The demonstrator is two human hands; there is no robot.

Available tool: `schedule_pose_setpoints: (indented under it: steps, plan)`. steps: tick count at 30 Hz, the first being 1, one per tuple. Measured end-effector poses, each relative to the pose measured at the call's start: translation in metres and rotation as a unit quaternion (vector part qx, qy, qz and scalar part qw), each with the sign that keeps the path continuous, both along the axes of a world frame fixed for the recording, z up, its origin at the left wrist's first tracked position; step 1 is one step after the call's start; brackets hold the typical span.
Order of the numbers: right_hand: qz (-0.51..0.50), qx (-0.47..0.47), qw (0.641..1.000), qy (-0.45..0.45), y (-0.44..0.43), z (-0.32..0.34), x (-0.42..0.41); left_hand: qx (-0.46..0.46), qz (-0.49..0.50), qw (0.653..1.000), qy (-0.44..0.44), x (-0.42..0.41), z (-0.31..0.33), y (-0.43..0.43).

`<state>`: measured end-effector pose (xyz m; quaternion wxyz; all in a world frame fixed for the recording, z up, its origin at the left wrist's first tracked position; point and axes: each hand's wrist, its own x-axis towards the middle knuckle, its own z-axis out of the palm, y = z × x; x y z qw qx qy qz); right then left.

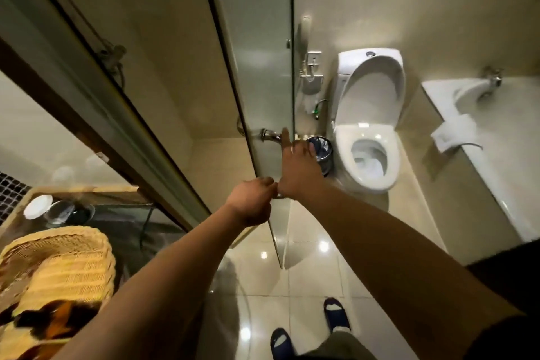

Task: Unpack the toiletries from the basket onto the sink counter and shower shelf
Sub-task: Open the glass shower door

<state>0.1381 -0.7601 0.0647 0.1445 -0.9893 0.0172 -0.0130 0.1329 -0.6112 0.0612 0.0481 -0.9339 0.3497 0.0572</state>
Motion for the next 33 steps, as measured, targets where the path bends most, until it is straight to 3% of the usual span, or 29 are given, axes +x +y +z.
schedule_pose_setpoints:
  steps: [3,7,12,15,26,33]
  plan:
    - [0.04,-0.048,0.996,-0.06,-0.02,-0.003,-0.034,0.01,-0.04,0.998,-0.041,-0.009,0.001,-0.024]
    - [0.093,-0.089,0.98,-0.15,-0.037,-0.006,-0.065,-0.067,-0.024,0.996,-0.049,-0.01,-0.018,-0.017]
    - [0.177,-0.136,0.95,-0.216,-0.076,-0.001,-0.082,-0.079,0.007,0.995,-0.052,-0.03,-0.02,-0.057]
    - [0.22,-0.172,0.935,-0.219,-0.093,0.005,-0.087,-0.097,0.01,0.994,-0.05,-0.037,-0.025,-0.075]
    - [0.212,-0.212,0.925,-0.235,-0.166,0.021,-0.089,-0.093,0.001,0.996,-0.013,-0.036,-0.027,-0.144]
    - [0.151,-0.151,0.957,-0.194,-0.2,0.022,-0.1,-0.068,-0.033,0.997,-0.008,-0.026,-0.033,-0.193]
